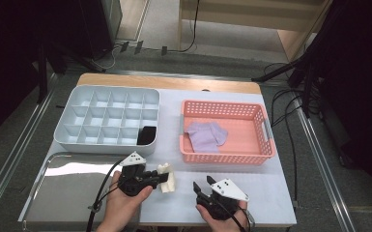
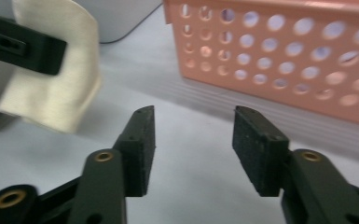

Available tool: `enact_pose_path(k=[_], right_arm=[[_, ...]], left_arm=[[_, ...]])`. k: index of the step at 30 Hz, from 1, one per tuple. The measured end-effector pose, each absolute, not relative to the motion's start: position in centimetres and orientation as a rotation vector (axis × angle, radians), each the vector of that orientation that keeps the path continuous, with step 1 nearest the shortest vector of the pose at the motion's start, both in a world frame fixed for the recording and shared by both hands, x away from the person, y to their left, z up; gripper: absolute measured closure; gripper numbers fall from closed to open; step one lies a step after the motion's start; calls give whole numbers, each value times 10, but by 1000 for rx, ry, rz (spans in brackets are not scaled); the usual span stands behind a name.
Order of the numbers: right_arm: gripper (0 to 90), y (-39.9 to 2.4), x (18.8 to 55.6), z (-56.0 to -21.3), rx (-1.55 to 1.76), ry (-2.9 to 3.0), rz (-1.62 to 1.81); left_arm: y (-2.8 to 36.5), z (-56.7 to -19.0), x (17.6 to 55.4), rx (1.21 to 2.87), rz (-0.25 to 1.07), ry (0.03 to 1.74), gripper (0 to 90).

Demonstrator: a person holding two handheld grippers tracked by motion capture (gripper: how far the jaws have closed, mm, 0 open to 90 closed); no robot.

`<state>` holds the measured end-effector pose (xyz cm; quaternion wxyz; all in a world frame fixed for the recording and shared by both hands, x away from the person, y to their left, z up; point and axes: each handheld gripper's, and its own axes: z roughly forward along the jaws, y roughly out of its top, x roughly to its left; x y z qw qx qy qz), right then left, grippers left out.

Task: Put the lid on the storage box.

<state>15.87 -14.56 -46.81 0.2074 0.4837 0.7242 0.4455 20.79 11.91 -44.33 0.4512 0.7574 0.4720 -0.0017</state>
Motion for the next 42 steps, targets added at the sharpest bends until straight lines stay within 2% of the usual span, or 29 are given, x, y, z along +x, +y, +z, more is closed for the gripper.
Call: enact_pose_path(k=[5, 9, 13, 16, 21, 23, 26, 36, 42], right_arm=[[597, -153, 161, -468, 1322, 2031, 1216], [596, -161, 164, -469, 1368, 1974, 1219], [651, -170, 166, -468, 1397, 1951, 1226], [647, -174, 166, -468, 1403, 1942, 1230], [567, -181, 168, -471, 1399, 1967, 1232], [444, -181, 169, -473, 1416, 1988, 1194], [351, -180, 169, -475, 1423, 1998, 1207], [179, -182, 170, -473, 1457, 1983, 1211], [150, -182, 169, -472, 1463, 1980, 1212]], left_arm=[[124, -440, 207, 1868, 4, 1165, 732], [129, -439, 206, 1870, 18, 1168, 732], [134, -438, 205, 1866, 24, 1169, 732], [139, -436, 205, 1854, 23, 1174, 732], [144, -434, 205, 1846, 31, 1172, 732], [146, -433, 204, 1839, 30, 1171, 732], [150, -431, 204, 1836, 36, 1166, 732], [171, -426, 206, 1814, 55, 1175, 731], [178, -423, 206, 1804, 70, 1176, 732]])
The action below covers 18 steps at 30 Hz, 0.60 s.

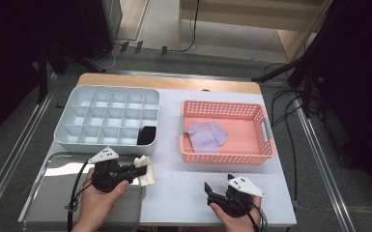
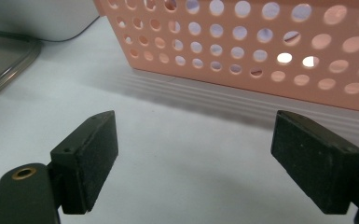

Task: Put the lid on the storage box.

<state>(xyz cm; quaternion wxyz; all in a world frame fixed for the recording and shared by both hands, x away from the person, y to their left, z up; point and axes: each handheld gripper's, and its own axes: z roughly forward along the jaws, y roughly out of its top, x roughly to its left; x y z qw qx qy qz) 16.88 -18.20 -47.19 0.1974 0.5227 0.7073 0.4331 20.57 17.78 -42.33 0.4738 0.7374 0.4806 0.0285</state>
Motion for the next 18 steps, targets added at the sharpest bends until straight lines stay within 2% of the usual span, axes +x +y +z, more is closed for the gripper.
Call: enact_pose_path(k=[18], right_arm=[[141, -181, 168, -471, 1467, 1977, 1217]], left_arm=[[199, -417, 210, 1768, 97, 1194, 732]])
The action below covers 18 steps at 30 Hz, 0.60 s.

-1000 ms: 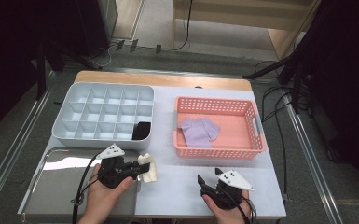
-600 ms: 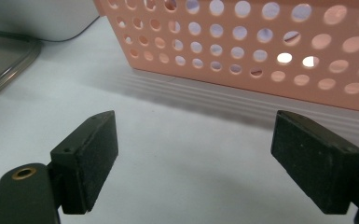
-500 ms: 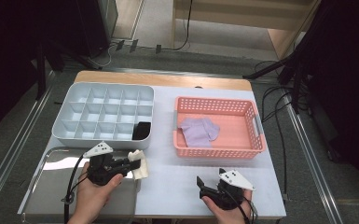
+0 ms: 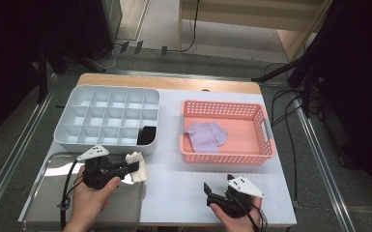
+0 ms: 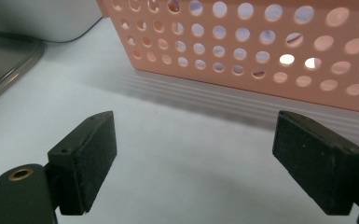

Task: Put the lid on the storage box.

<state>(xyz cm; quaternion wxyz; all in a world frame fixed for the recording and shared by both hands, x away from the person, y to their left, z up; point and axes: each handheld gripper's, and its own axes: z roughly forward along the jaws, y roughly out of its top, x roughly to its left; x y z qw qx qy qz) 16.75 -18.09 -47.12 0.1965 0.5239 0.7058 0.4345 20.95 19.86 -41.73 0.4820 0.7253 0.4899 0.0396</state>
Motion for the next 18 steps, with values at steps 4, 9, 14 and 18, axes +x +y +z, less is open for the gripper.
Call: enact_pose_path(k=[4, 9, 14, 18], right_arm=[[141, -180, 168, -472, 1465, 1982, 1219], [141, -180, 169, -472, 1464, 1983, 1216], [141, -180, 168, -471, 1470, 1981, 1220], [141, -181, 168, -470, 1474, 1977, 1222]], left_arm=[[204, -415, 211, 1765, 104, 1197, 732], [210, -414, 213, 1760, 115, 1205, 732], [217, -412, 216, 1747, 123, 1202, 732], [223, -411, 217, 1738, 127, 1205, 732]])
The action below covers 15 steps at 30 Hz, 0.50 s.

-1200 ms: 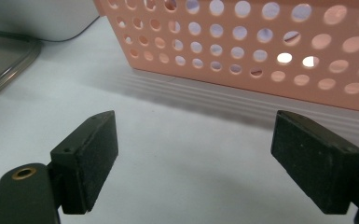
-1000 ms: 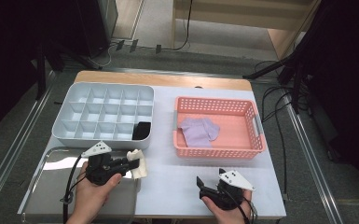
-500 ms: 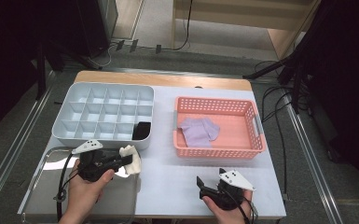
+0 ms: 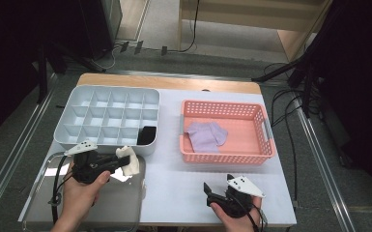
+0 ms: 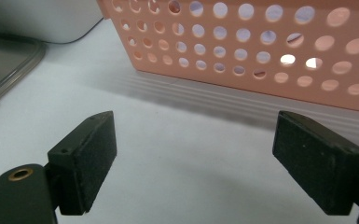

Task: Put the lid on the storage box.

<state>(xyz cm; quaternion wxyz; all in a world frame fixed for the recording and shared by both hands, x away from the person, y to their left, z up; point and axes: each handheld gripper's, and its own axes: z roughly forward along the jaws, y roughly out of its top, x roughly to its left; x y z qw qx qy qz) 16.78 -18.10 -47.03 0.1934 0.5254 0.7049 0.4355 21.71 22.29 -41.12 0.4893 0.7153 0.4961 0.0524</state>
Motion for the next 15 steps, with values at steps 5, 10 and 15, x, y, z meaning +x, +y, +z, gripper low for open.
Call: enact_pose_path(k=[5, 10, 15], right_arm=[[137, -179, 169, -470, 1487, 2000, 1235], [134, -176, 168, -468, 1476, 2010, 1229], [135, -178, 169, -469, 1473, 2005, 1209]], left_arm=[[229, -410, 218, 1734, 132, 1203, 732], [237, -407, 219, 1713, 138, 1204, 732], [242, -405, 220, 1708, 149, 1208, 732]])
